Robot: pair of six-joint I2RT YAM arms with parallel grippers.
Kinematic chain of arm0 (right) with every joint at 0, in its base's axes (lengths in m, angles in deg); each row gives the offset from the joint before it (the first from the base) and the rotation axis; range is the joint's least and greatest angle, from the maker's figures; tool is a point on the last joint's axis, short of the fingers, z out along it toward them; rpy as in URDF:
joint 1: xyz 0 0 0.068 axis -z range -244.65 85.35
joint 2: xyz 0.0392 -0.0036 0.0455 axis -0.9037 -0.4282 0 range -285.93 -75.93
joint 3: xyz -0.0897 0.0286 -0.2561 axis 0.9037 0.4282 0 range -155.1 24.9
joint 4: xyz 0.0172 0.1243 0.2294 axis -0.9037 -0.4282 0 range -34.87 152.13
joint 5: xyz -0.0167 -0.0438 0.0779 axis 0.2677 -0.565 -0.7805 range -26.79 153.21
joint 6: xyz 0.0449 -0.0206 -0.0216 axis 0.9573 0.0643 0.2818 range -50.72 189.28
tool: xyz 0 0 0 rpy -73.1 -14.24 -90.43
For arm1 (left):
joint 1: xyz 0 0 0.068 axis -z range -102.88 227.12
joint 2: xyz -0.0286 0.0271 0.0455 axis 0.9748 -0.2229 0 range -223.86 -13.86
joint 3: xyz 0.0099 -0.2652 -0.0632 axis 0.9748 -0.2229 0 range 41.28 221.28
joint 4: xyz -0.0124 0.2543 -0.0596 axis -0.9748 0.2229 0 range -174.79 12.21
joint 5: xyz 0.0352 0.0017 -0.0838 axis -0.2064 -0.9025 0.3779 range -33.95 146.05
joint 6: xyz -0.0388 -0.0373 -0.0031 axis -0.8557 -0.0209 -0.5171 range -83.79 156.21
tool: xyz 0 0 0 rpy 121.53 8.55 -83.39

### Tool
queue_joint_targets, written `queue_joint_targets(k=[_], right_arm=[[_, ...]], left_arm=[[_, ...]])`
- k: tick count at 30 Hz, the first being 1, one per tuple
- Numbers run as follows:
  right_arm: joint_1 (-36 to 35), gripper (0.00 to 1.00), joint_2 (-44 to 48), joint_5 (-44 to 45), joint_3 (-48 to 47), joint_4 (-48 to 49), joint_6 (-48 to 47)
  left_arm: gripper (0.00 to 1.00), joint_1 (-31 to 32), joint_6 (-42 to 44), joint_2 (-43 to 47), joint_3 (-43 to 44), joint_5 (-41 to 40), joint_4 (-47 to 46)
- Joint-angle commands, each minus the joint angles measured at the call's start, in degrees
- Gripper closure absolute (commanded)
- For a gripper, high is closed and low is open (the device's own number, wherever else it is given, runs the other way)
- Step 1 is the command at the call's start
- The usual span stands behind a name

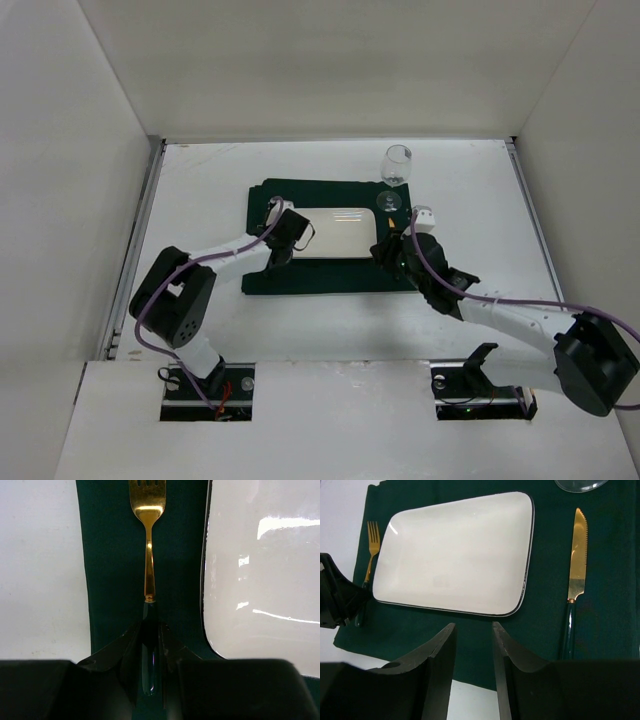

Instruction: Set the dinner table for one person

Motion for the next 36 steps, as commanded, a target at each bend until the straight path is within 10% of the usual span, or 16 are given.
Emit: queue_joint_targets(k=[1, 14, 21, 36], right_arm=[[0.1, 0.59, -0.5, 1.1, -0.2, 3.2, 0.0], [0.2, 0.57, -0.5, 1.0, 0.1, 3.6, 0.3], [0.5, 0.55, -0.4, 0.9, 0.2, 3.5, 0.4], [0.3, 0.52, 2.7, 2.1, 0.9, 3.6, 0.1]], left_arm=[[0.9, -0.2, 0.3, -0.5, -0.3, 0.1, -0.3], [0.87, -0.2, -0.7, -1.3, -1.1, 0.0, 0.5], [0.65, 0.6, -1.4, 3.4, -0.9, -2.1, 1.8], [0.55, -4.8, -12.9, 30.9, -8.8, -5.0, -1.0]])
